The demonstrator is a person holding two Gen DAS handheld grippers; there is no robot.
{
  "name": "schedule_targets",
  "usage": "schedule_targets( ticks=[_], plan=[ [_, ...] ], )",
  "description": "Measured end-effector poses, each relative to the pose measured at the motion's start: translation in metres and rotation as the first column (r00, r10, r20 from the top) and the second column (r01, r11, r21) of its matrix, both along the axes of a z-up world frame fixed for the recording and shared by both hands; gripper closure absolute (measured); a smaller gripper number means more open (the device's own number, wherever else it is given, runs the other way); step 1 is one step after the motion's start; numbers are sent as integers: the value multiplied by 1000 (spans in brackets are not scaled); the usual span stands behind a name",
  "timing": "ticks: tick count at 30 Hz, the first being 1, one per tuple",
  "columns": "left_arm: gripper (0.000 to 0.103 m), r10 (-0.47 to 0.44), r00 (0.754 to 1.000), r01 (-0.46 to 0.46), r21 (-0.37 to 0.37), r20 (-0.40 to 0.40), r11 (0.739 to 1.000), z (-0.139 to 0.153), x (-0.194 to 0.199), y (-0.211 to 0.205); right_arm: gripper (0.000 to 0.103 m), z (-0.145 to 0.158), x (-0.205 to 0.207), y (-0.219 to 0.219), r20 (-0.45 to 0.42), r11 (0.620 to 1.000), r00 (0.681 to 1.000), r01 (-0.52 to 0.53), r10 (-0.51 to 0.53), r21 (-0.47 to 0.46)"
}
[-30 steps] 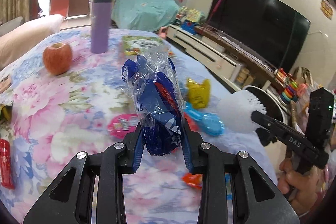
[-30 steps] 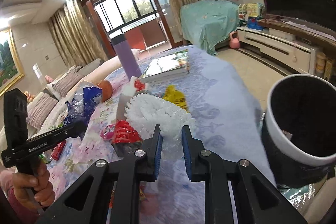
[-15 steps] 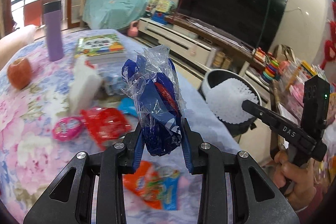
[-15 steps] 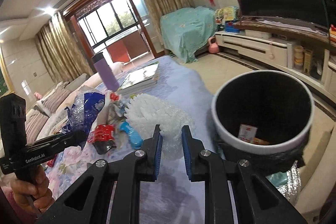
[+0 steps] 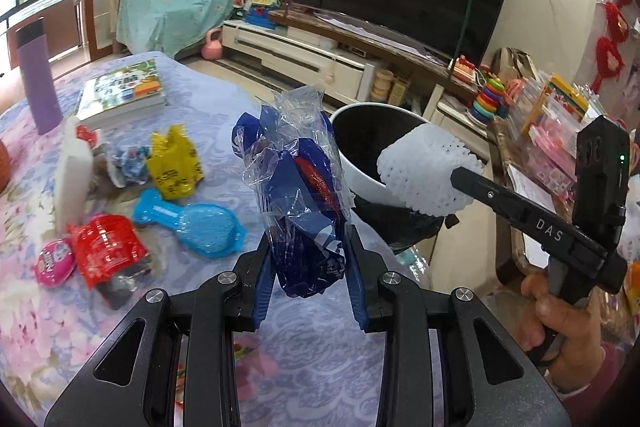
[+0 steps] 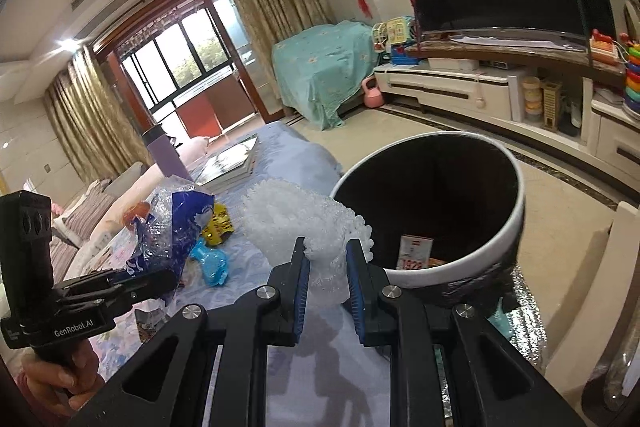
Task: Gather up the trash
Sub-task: 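Carry the foam net and blue bag over the bin and release both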
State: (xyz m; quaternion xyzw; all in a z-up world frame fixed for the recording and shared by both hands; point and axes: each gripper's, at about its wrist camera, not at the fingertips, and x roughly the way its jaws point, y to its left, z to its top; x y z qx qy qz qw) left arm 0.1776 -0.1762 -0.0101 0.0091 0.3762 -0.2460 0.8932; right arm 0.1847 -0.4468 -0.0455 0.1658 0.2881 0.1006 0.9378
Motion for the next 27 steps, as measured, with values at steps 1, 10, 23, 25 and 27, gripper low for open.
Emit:
schedule_targets(
  ticks=[1, 10, 23, 25, 27],
  plan=[
    [73, -6, 1000, 6, 1, -2, 1000, 0, 1, -3, 85, 0, 0, -3, 0, 1000, 1000, 7, -7, 1],
    [73, -45, 999, 45, 6, -13, 999, -1, 6, -22, 85, -2, 2, -26, -3, 998, 998, 56, -56, 11],
    [73, -115, 993, 116, 16, -38, 993, -3, 19, -62, 85, -4, 5, -53, -17, 994, 994, 107, -107, 0],
    [73, -127, 991, 127, 15, -44, 992, -4, 23, -70, 85, -4, 7, -57, -22, 993, 993, 115, -115, -2],
    [73, -139, 989, 140, 18, -49, 990, -5, 29, -79, 84, -3, 9, -60, -25, 993, 992, 121, -121, -6]
  ],
)
